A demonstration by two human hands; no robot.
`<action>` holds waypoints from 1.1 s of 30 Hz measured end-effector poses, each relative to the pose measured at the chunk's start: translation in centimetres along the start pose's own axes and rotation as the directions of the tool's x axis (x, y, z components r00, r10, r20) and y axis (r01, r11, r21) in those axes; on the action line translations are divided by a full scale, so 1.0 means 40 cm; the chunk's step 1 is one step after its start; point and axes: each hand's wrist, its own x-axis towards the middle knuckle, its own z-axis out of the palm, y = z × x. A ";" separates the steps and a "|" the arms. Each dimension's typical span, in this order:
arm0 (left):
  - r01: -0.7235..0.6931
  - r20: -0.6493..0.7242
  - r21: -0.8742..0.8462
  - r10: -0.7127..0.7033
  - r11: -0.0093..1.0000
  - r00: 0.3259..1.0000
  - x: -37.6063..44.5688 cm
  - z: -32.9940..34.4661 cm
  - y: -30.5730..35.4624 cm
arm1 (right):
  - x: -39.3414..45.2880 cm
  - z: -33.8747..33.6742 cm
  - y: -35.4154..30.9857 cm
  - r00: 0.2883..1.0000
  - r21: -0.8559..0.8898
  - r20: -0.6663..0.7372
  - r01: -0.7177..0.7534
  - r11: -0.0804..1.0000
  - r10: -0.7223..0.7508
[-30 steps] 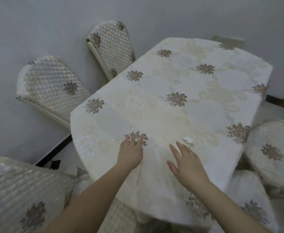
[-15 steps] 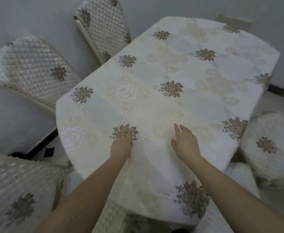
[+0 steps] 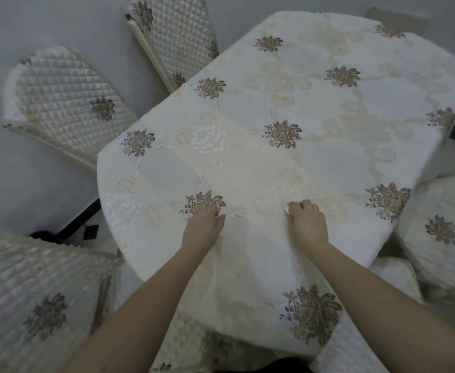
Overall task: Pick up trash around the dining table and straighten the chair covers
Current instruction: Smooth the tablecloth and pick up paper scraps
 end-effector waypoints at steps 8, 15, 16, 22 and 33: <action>0.104 0.089 -0.090 -0.096 0.990 0.991 -0.063 -0.051 0.025 | -0.028 -0.026 -0.023 0.995 0.389 0.087 -0.078 0.918 0.048; 0.108 0.094 -0.179 -0.092 0.978 0.991 -0.105 -0.078 0.021 | -0.133 -0.074 -0.081 0.964 0.771 0.171 -0.259 0.582 0.202; 0.106 0.100 -0.190 -0.088 0.976 0.991 -0.111 -0.085 0.022 | -0.148 -0.083 -0.093 0.959 0.799 0.177 -0.272 0.536 0.223; 0.015 0.148 -0.226 0.019 0.974 0.989 -0.160 -0.142 0.011 | -0.242 -0.156 -0.159 0.964 0.752 0.097 -0.234 0.616 0.248; -0.019 0.151 -0.553 0.122 0.833 0.981 -0.337 -0.277 -0.106 | -0.502 -0.190 -0.286 0.925 0.935 0.085 -0.203 0.292 0.371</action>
